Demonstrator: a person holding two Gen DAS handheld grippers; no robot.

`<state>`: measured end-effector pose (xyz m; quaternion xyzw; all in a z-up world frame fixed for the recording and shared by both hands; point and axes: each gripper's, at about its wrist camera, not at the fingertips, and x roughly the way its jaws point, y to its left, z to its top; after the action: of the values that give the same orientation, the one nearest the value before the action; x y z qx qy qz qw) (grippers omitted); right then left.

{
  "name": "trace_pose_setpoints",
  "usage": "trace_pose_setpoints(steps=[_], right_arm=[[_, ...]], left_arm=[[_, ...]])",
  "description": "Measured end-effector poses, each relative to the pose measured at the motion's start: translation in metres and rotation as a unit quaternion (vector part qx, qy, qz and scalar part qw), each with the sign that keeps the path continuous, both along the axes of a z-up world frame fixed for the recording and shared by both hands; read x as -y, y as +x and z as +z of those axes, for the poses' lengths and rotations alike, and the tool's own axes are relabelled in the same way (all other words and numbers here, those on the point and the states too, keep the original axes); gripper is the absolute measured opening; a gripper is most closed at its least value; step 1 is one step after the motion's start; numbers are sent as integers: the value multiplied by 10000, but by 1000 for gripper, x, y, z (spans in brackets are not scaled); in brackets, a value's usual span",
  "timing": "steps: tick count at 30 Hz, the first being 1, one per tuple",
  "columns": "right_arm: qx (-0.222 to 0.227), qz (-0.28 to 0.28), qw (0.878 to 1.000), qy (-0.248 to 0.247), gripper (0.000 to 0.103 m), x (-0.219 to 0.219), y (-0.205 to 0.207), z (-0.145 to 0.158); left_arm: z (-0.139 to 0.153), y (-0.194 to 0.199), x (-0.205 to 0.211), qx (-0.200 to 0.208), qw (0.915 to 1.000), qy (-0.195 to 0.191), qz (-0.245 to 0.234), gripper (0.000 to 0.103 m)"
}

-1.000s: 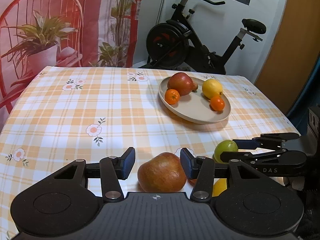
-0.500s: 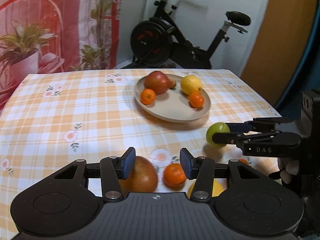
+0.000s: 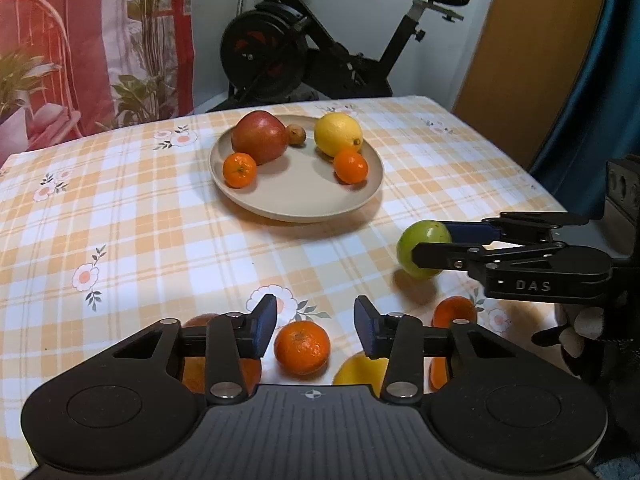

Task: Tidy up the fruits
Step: 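Grasp a tangerine with the left gripper while the right gripper holds the green apple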

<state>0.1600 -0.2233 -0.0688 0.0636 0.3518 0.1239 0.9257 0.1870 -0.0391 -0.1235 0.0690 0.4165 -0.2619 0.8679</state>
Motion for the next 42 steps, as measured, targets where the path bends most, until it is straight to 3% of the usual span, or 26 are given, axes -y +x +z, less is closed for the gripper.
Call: trace_pose_setpoints(steps=[13, 22, 31, 42], right_arm=[[48, -78, 9995, 312, 40, 12, -4, -6], [69, -146, 9988, 458, 40, 19, -6, -8], [46, -142, 9987, 481, 40, 19, -6, -10], [39, -139, 9988, 460, 40, 19, -3, -12]], left_arm=[[-16, 19, 14, -649, 9961, 602, 17, 42], [-23, 23, 30, -771, 9914, 1044, -153, 42], [-24, 26, 29, -730, 9931, 921, -27, 37], [-9, 37, 20, -581, 9972, 444, 178, 37]])
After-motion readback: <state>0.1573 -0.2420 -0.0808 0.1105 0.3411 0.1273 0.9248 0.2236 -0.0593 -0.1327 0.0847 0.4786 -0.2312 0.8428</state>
